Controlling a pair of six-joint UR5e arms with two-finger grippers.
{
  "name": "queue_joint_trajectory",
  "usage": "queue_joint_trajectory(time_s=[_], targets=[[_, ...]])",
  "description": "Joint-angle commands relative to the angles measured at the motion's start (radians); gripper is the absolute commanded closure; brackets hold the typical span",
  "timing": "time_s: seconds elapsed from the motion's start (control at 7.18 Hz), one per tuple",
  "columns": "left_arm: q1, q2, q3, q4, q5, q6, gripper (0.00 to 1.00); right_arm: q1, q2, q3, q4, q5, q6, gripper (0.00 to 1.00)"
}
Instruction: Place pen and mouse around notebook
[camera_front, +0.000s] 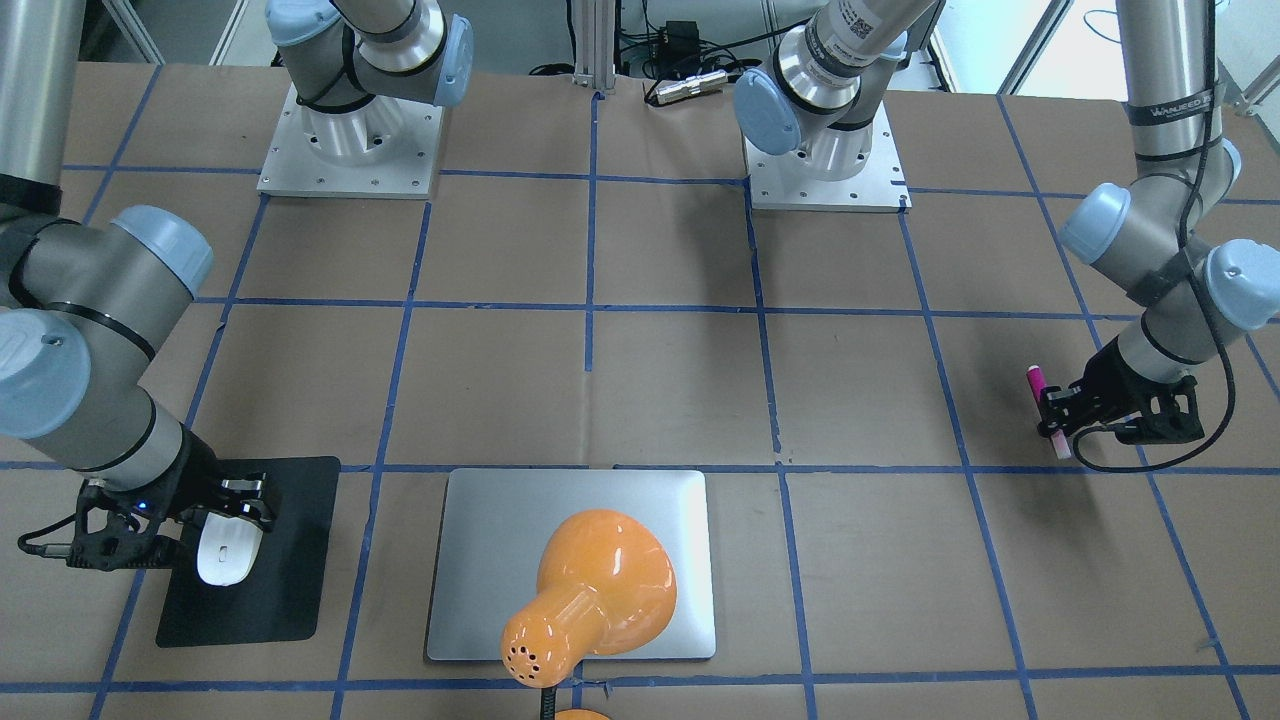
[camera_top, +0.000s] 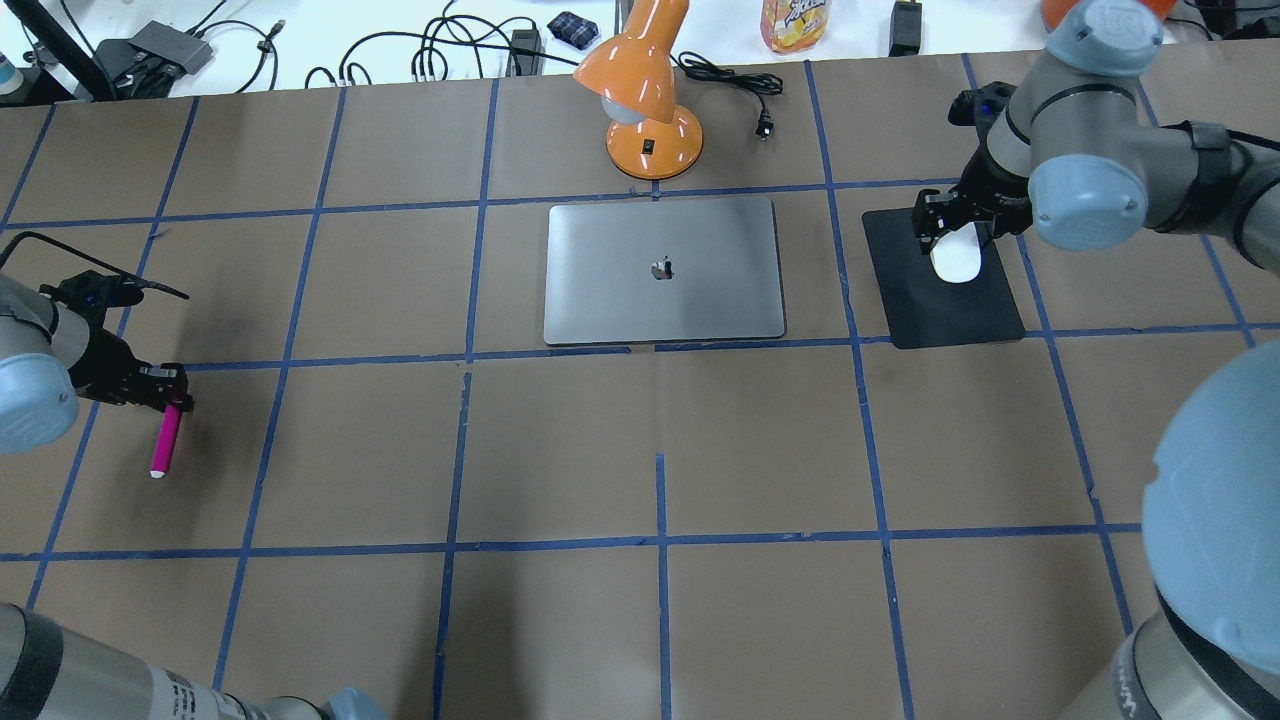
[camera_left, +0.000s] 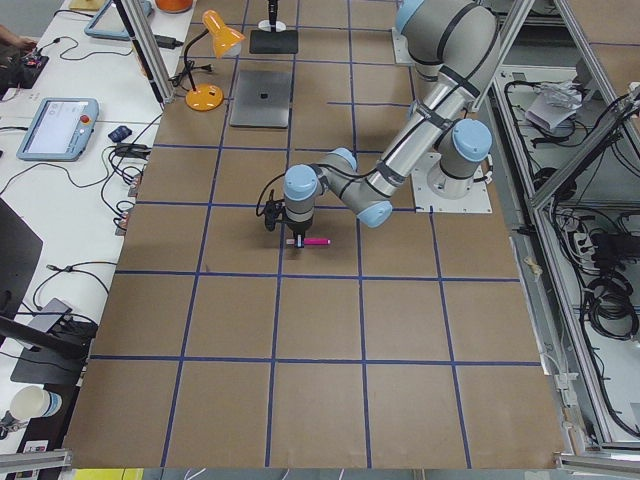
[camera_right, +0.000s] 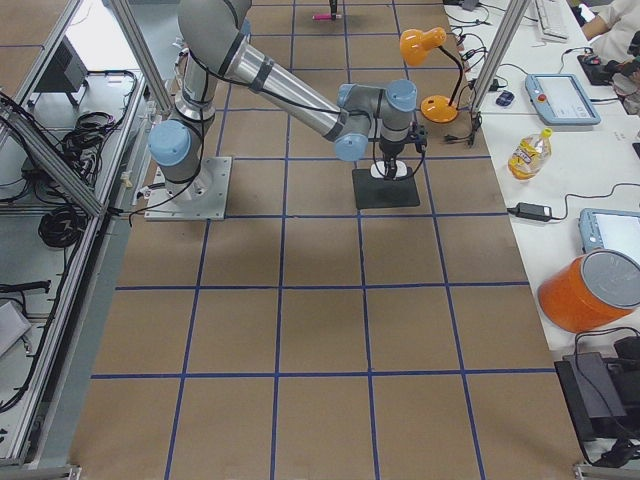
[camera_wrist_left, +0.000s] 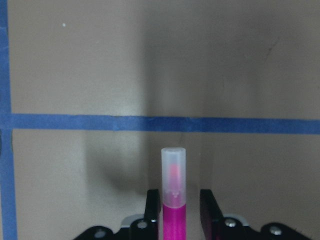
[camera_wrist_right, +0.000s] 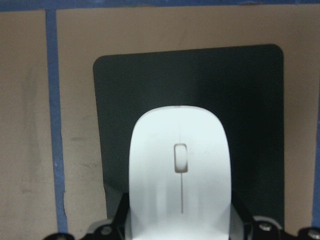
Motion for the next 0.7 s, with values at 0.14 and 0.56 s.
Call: queue_joint_trajectory(time_s=[0.14, 0.56], targets=[[0.000, 0.010, 0.000, -0.009, 0.040, -0.001, 1.00, 0.005, 0.068, 0.006, -0.071, -0.024, 0.004, 0.58], [-0.029, 0.059, 0.064, -0.171, 0.037, -0.223, 1.00, 0.005, 0.071, 0.008, -0.071, -0.050, 0.009, 0.52]])
